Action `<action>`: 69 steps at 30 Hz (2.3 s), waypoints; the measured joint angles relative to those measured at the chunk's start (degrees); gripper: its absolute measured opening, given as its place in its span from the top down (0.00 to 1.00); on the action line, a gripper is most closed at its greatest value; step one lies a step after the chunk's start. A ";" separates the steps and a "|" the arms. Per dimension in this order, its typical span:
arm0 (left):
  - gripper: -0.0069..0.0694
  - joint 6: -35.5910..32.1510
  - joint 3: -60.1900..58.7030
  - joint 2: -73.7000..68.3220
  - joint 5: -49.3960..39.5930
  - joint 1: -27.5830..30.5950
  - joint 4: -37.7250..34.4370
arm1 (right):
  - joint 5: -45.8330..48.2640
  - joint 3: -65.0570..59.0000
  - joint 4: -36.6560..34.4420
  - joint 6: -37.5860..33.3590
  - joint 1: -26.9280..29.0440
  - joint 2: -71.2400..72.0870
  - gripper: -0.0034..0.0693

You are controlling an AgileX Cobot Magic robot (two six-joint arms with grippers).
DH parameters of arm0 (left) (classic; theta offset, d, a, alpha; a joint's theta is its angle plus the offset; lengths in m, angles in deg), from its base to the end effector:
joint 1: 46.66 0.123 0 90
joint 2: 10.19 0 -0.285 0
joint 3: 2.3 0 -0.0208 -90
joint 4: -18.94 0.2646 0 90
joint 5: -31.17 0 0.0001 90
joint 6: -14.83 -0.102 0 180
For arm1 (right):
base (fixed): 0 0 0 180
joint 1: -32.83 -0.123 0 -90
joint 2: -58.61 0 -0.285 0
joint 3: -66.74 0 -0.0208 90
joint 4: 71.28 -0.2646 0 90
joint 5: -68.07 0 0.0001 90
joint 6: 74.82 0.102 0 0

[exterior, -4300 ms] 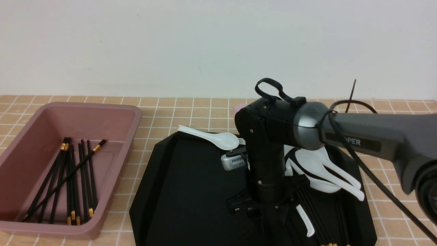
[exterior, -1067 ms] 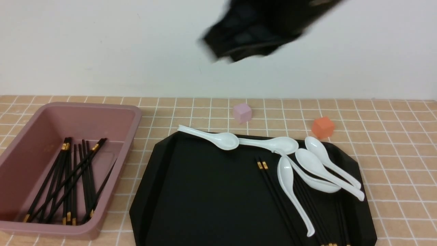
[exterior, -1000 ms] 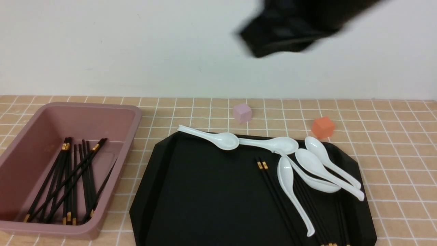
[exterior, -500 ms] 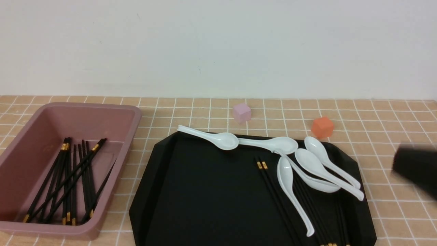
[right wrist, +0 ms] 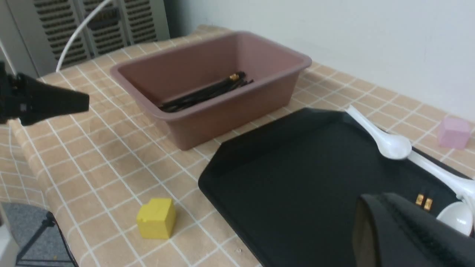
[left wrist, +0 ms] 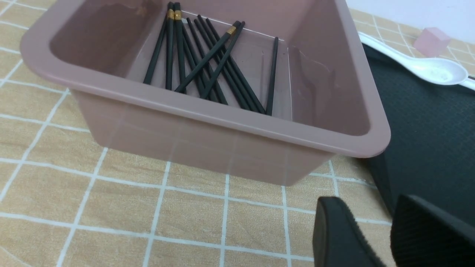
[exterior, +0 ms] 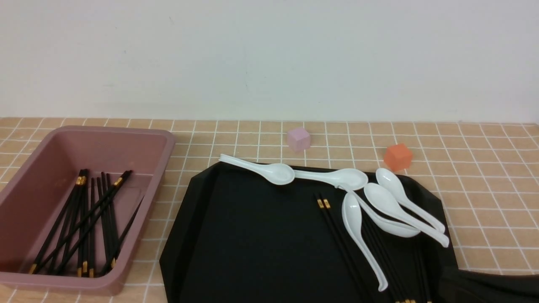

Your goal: On brown tablecloth take chopsticks from black tray and put them in box.

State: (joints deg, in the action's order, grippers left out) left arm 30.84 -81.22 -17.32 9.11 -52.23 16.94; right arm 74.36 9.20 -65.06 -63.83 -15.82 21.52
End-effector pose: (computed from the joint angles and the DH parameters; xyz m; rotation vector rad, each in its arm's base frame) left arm 0.0762 -0.0088 0.1656 -0.1942 1.8871 -0.2916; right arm 0.0922 0.1029 0.2749 -0.6671 1.6815 0.6625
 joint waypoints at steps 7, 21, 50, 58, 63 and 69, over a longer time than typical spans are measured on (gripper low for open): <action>0.60 0.00 0.00 0.00 0.00 0.00 0.00 | -0.19 0.00 1.04 0.00 0.00 0.00 0.94; 0.60 0.00 0.00 0.00 0.00 0.00 0.00 | -2.20 -9.38 3.04 0.00 9.98 10.65 0.93; 0.60 0.00 0.00 0.00 0.00 0.00 0.00 | 14.41 -20.80 -2.11 -5.81 35.50 29.87 0.88; 0.60 0.00 0.00 0.00 0.00 0.00 0.00 | 14.45 -20.78 -2.11 -5.88 35.50 29.87 0.87; 0.60 0.00 0.00 0.00 0.00 0.00 0.00 | 14.45 -20.78 -2.11 -5.88 35.50 29.87 0.87; 0.60 0.00 0.00 0.00 0.00 0.00 0.00 | 14.45 -20.78 -2.11 -5.88 35.50 29.87 0.86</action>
State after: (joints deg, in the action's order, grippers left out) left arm 30.84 -81.22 -17.32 9.11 -52.23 16.94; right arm 88.81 -11.58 -67.17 -69.71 19.68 51.39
